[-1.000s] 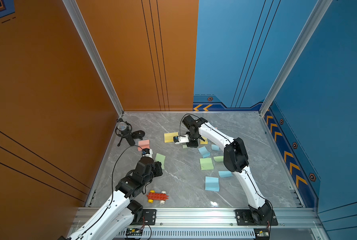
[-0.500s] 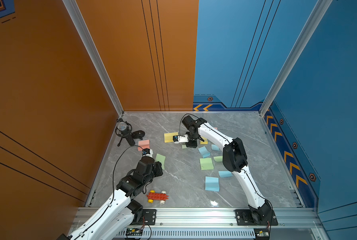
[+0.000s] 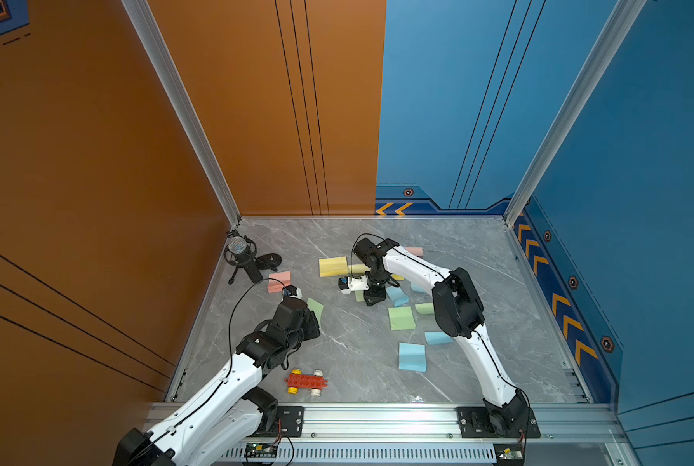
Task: Tear off pages from different memo pads
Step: Place the paper at the center of the board, then place the memo pad at the center of the board.
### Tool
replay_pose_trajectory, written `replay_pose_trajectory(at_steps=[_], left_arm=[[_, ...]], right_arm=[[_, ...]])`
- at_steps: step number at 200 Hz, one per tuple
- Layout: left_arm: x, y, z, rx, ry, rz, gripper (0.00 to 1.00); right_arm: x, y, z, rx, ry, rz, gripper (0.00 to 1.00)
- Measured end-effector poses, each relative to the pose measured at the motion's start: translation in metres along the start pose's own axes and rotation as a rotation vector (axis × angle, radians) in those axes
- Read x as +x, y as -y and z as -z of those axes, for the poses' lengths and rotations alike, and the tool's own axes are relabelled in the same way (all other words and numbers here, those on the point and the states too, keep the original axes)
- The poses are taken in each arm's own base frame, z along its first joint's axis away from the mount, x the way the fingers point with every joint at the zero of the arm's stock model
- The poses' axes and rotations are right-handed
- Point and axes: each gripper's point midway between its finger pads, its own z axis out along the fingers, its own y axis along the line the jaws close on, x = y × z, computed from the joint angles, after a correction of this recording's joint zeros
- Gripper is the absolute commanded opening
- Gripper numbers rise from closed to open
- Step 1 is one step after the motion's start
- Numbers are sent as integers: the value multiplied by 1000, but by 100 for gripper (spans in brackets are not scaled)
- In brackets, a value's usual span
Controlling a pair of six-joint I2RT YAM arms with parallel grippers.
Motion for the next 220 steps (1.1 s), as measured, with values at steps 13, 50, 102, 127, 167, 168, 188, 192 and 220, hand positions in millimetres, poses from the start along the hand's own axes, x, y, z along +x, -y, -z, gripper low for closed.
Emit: replay_pose_trajectory(at_steps=[13,50,102,127,167,168,188,192,220], left_arm=[[-4,6,-11,2,-15,4,0],[-8,12,-56,20,-73,66,0],[-22,25,-100,16,-118,88,0],[-39,37,-120,42,-120,102,0],[-47,44,-142,47,-122,109,4],[-47,44,-143,48,-122,109,4],[-53,50,-151,63,-120,113,20],[-53,51,-152,64,-119,112,23],[-47,44,-158,33,-140,124,47]], right_arm=[[7,-11,3,-15,-13,-15,32],[16,-43,42,13,56,-80,43],[3,-64,142,276,418,-233,48],[3,-76,143,331,505,-295,49],[0,-100,132,377,596,-346,51],[0,-100,132,382,601,-346,52],[0,-109,146,428,686,-352,55],[0,-110,150,437,706,-354,56],[2,-113,170,493,805,-369,58]])
